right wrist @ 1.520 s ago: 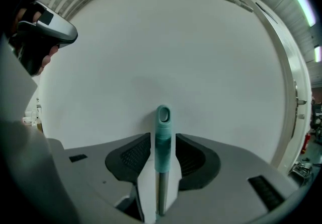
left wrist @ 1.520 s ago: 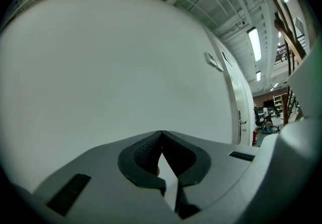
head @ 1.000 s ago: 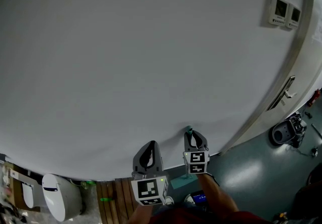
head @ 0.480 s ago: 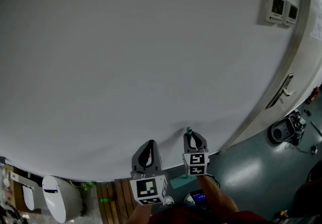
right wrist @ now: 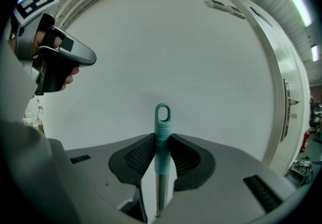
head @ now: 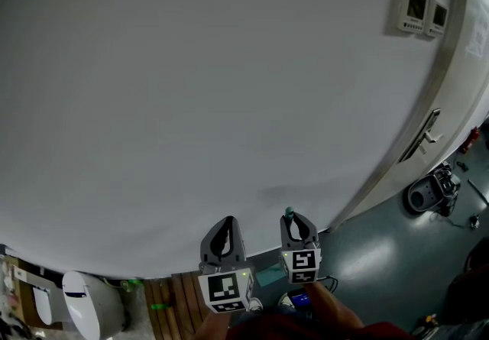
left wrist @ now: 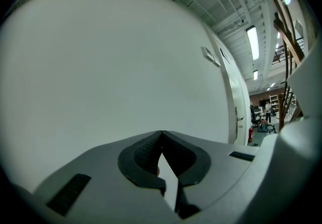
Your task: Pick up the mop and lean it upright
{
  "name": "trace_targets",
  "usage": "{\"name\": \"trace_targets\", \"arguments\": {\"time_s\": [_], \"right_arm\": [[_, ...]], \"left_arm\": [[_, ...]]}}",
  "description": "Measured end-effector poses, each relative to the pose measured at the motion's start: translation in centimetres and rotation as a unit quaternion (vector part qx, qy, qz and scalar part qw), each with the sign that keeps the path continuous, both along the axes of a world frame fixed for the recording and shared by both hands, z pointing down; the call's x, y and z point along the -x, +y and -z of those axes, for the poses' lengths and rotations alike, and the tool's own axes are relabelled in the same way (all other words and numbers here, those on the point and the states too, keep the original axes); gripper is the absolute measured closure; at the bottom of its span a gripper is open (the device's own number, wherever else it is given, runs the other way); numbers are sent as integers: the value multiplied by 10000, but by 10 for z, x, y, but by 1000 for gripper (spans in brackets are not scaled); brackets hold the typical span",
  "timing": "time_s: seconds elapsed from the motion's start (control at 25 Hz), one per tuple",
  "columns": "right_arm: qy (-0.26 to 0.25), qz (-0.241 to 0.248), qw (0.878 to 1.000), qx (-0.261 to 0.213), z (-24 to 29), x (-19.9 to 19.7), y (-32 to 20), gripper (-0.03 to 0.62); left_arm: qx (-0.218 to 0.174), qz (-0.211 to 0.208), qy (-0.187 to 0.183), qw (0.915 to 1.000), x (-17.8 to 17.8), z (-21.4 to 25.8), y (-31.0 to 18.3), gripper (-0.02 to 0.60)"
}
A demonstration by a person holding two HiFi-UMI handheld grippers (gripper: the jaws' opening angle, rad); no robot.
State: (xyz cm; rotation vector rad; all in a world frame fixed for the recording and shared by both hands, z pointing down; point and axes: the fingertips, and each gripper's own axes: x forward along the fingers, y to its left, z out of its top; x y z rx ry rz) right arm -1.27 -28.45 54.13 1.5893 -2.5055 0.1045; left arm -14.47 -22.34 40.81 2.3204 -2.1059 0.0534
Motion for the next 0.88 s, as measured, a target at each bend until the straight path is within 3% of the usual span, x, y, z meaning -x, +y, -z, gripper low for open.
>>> {"name": "trace_targets", "arguments": {"time_s": [0.88], "right_arm": [[120,150,9997,-141,7,-10,32,487]], "left_arm": [[-33,-69,49,10000,-7,5,-5,566]]}}
